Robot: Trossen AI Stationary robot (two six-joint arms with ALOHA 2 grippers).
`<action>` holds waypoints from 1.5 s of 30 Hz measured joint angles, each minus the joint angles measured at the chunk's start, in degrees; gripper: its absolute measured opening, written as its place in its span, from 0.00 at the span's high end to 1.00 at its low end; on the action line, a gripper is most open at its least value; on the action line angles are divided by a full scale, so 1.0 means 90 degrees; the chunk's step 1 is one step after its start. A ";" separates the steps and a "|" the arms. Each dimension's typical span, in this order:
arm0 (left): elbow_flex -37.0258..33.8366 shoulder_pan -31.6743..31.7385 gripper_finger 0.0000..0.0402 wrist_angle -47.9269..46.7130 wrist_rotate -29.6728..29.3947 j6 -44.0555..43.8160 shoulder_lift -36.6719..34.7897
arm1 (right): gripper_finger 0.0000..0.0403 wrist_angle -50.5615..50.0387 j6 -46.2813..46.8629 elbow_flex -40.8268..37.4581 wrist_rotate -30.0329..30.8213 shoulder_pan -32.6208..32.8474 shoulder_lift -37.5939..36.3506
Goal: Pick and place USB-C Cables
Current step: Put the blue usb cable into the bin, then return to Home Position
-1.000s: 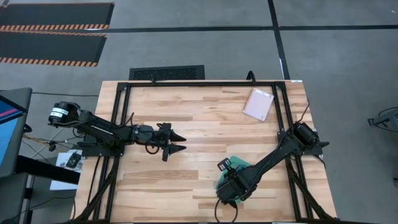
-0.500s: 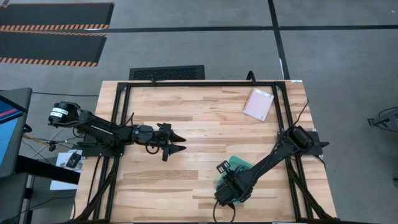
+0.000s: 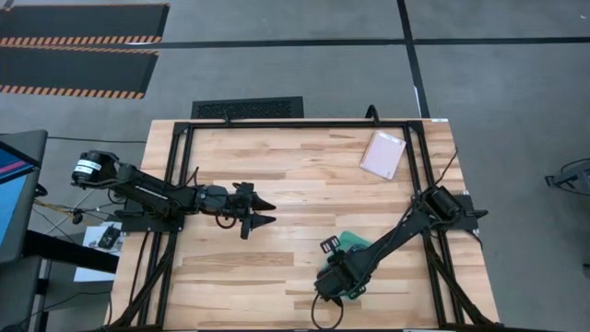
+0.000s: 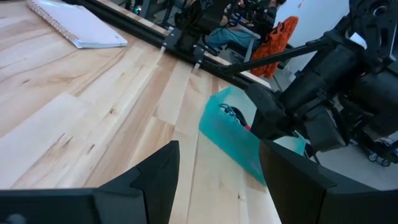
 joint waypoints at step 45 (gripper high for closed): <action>0.0939 0.0914 0.48 -0.2617 0.1564 0.1277 -0.4141 | 0.70 0.0210 0.0812 0.0121 0.1827 -0.0449 -0.6517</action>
